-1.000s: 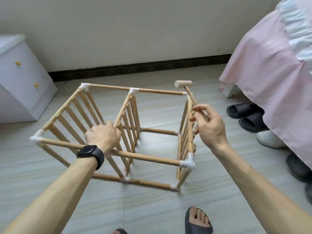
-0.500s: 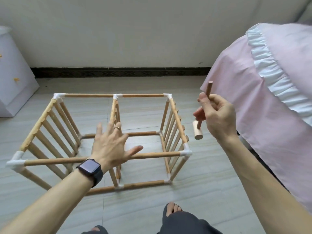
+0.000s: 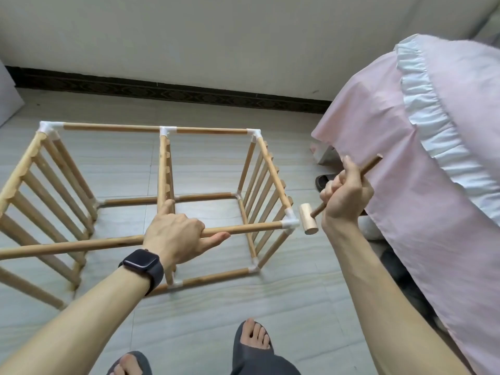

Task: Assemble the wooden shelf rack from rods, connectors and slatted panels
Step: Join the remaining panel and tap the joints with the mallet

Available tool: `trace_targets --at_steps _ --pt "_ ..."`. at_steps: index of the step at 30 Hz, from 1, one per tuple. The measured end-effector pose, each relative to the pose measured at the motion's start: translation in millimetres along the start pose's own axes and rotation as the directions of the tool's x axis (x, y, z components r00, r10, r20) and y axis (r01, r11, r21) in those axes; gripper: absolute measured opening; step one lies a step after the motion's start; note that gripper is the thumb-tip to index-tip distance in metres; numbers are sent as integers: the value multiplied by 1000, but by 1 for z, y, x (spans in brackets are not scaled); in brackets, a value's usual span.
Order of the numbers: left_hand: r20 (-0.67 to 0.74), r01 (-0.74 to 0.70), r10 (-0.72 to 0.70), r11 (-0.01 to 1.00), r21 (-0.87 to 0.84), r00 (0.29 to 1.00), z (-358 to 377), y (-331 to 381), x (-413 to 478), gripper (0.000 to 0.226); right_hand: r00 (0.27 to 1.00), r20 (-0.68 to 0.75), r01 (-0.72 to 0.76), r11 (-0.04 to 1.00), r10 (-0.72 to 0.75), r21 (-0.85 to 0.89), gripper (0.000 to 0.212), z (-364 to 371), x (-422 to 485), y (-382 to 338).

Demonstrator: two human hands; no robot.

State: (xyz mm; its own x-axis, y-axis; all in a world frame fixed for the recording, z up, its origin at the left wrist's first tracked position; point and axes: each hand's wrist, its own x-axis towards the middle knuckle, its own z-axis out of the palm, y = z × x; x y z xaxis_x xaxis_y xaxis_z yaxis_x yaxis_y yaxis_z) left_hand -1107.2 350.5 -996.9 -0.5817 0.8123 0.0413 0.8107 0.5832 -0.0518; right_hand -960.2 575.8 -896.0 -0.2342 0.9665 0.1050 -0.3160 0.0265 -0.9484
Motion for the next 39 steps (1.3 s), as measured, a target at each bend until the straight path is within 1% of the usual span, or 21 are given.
trace_targets --at_steps 2,4,7,9,11,12,13,16,18,19,22,23,26,28,30,32,34,35,36,38,39 --pt "-14 1 -1 1000 6 1000 3 -1 1 97 1000 12 27 1000 -27 -11 50 6 3 12" --pt "-32 2 -2 1000 7 999 5 -1 3 96 997 38 66 991 -62 -114 52 14 -2 24" --pt "-38 -7 7 1000 10 999 3 -1 3 96 987 137 112 976 -87 -184 49 25 -11 26" --pt "-26 -21 22 1000 16 999 2 -1 4 97 969 210 155 982 -130 -107 48 35 -7 11" --pt "-21 -26 26 1000 12 999 2 0 4 97 955 232 176 983 -184 54 47 45 5 -5" --pt "-21 -26 26 1000 11 999 3 -1 4 97 951 231 187 977 -207 104 47 46 9 -6" --pt "-19 -26 27 1000 13 999 3 -1 4 97 950 224 204 975 -220 92 47 45 7 -1" --pt "1 -33 33 999 18 999 2 1 3 98 962 214 207 964 -170 -164 49 34 -18 31" --pt "1 -35 35 999 31 999 0 1 3 98 958 257 179 963 -124 -202 46 33 -17 39" --pt "10 -40 39 999 25 999 1 1 2 98 957 257 185 966 -135 -181 44 35 -13 31" --pt "-14 -37 37 999 16 999 3 0 5 98 946 219 226 971 -239 83 43 39 10 10" --pt "-7 -39 39 999 23 999 4 -1 5 99 945 200 245 965 -259 92 44 37 9 12" --pt "29 -42 42 999 15 999 3 1 4 98 967 158 217 971 -199 -103 51 21 -15 34" --pt "9 -35 34 999 26 999 1 0 8 97 976 166 160 982 -143 -96 51 16 -15 41" --pt "47 -32 31 999 23 998 2 2 6 96 985 135 127 985 -111 -119 46 9 -9 36" --pt "9 -24 24 1000 16 1000 4 4 9 94 973 144 216 936 -182 -277 41 -7 -5 31" --pt "2 -4 4 1000 8 1000 4 3 12 91 947 233 308 825 -220 -474 38 -32 -12 29" --pt "19 1 -1 1000 2 1000 4 4 12 89 943 261 322 768 -207 -554 36 -46 -18 27" --pt "34 2 -2 1000 -5 999 3 4 13 87 948 274 300 753 -165 -586 35 -58 -24 24" --pt "65 -1 2 1000 -21 998 0 6 16 83 962 273 168 843 -26 -510 29 -78 -35 15" --pt "82 -3 6 999 -34 997 -1 6 17 81 954 297 94 889 48 -449 25 -87 -41 11"
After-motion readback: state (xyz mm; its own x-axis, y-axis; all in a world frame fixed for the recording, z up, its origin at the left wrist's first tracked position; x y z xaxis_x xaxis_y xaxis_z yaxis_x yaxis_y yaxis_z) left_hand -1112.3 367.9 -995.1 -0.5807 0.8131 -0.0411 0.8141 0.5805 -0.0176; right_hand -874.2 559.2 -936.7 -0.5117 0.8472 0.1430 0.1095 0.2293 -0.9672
